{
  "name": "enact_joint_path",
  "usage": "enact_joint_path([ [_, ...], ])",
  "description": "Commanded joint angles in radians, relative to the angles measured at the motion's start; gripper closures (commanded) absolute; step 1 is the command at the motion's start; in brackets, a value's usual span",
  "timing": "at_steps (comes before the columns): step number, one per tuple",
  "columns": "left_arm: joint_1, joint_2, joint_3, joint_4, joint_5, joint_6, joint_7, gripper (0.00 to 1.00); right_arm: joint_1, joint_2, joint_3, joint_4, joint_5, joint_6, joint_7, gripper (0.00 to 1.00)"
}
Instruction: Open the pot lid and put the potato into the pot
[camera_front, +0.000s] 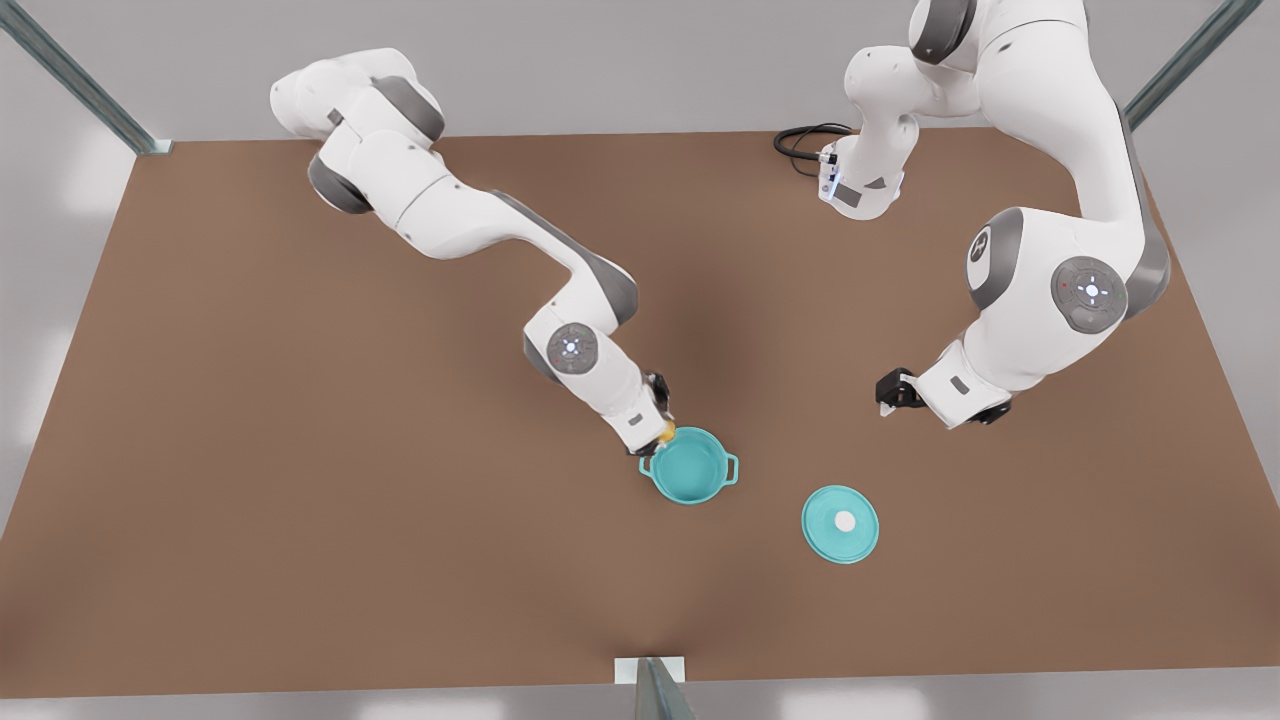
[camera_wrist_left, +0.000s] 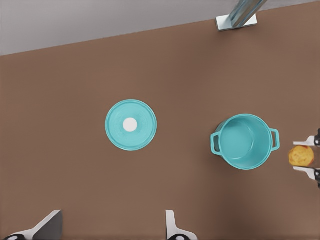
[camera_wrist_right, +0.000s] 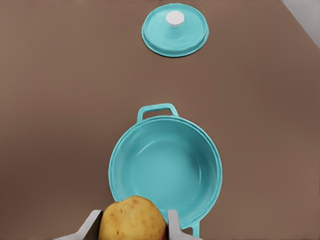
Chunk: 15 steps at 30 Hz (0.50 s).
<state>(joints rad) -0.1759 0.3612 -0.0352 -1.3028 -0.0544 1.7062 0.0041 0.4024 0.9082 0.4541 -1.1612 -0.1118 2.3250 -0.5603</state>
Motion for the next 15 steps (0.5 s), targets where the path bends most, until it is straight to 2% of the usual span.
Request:
enact_joint_path([
  [1, 0.001, -0.002, 0.0, 0.0, 0.001, 0.0, 0.002, 0.0, 0.006, 0.031, -0.003, 0.018, -0.006, 0.138, 0.31, 0.5],
  [4, 0.001, -0.002, 0.001, 0.0, 0.002, -0.002, 0.002, 0.0, 0.035, 0.115, -0.009, 0.1, -0.006, 0.195, 0.31, 0.5],
  [6, 0.001, -0.002, 0.001, 0.0, 0.002, -0.005, 0.002, 0.0, 0.075, 0.169, -0.049, 0.129, -0.006, 0.261, 0.31, 0.5],
  [11, 0.007, -0.007, 0.004, 0.0, 0.002, -0.017, 0.002, 0.0, 0.113, 0.236, -0.048, 0.164, -0.005, 0.366, 0.33, 0.5],
  [12, 0.01, -0.01, 0.006, 0.0, 0.002, -0.027, 0.002, 0.0, 0.113, 0.236, -0.046, 0.164, -0.005, 0.366, 0.33, 0.45],
  [13, 0.013, -0.01, 0.006, 0.0, 0.002, -0.028, 0.002, 0.0, 0.113, 0.235, -0.045, 0.164, -0.005, 0.366, 0.33, 0.1],
  [14, 0.013, -0.01, 0.006, 0.0, 0.002, -0.03, 0.002, 0.0, 0.11, 0.233, -0.046, 0.164, -0.005, 0.366, 0.326, 0.0],
  [15, 0.015, -0.013, 0.008, -0.001, 0.005, -0.031, 0.004, 0.0, 0.11, 0.233, -0.046, 0.164, -0.005, 0.366, 0.326, 0.0],
])
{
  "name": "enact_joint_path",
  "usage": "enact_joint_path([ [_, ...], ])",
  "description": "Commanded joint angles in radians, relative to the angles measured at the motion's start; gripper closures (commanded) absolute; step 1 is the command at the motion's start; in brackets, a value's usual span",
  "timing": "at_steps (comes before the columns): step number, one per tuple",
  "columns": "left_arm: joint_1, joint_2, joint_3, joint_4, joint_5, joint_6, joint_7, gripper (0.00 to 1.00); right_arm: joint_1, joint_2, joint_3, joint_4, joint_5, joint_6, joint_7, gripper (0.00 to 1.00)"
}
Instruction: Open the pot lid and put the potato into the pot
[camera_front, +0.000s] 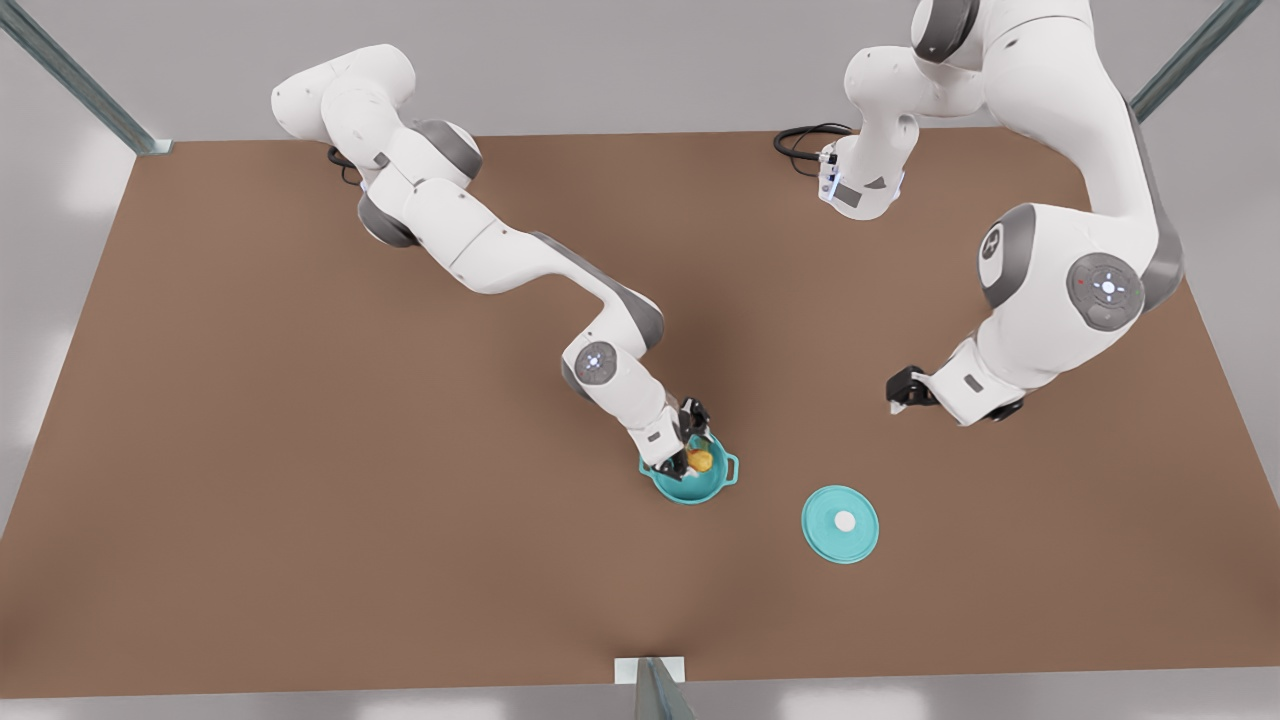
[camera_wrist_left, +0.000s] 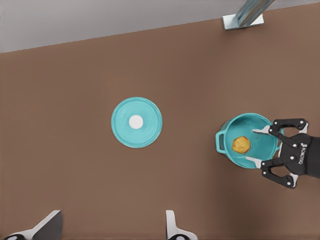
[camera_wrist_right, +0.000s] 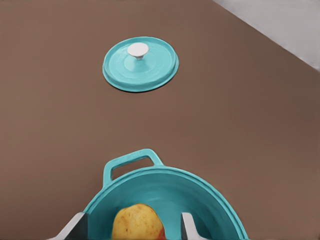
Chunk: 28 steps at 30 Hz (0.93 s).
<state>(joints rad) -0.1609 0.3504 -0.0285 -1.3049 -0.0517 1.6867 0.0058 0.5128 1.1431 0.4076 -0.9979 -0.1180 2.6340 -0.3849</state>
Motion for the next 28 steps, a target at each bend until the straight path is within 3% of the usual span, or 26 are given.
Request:
enact_joint_path([
  [1, 0.009, -0.004, 0.002, -0.002, 0.004, -0.035, 0.002, 0.0, 0.0, -0.003, 0.0, 0.001, 0.001, 0.057, 0.15, 0.0],
  [3, 0.018, -0.022, 0.01, 0.004, 0.018, -0.073, 0.0, 0.0, -0.007, -0.068, -0.006, -0.002, 0.012, 0.025, 0.155, 0.0],
  [5, 0.018, -0.016, 0.038, 0.007, 0.064, -0.073, -0.004, 0.0, -0.132, -0.295, -0.013, -0.111, 0.031, -0.359, 0.159, 0.0],
  [8, 0.02, -0.013, 0.035, 0.01, 0.061, -0.061, 0.0, 0.0, -0.463, -0.732, -0.01, -0.823, 0.027, -0.224, 0.143, 0.0],
  [9, 0.021, -0.007, 0.035, 0.007, 0.052, -0.061, 0.002, 0.0, -0.608, -0.815, -0.01, -0.864, 0.027, -0.323, 0.029, 0.0],
  [11, 0.029, -0.001, 0.036, 0.004, 0.052, -0.045, 0.002, 0.0, -0.81, -0.813, -0.013, -0.65, 0.12, -0.799, 0.055, 0.0],
  [14, 0.034, 0.007, 0.035, 0.006, 0.03, -0.022, 0.043, 0.0, -0.804, -0.737, -0.041, -0.447, -0.019, -1.086, 0.274, 0.0],
  [16, 0.06, 0.007, 0.036, 0.003, 0.006, -0.05, 0.054, 0.0, -0.734, -0.734, -0.115, -0.439, -0.014, -1.092, 0.294, 0.0],
  [28, 0.057, 0.009, 0.035, 0.006, 0.006, -0.05, 0.051, 0.0, -0.734, -0.732, -0.115, -0.439, -0.048, -1.089, 0.327, 0.0],
])
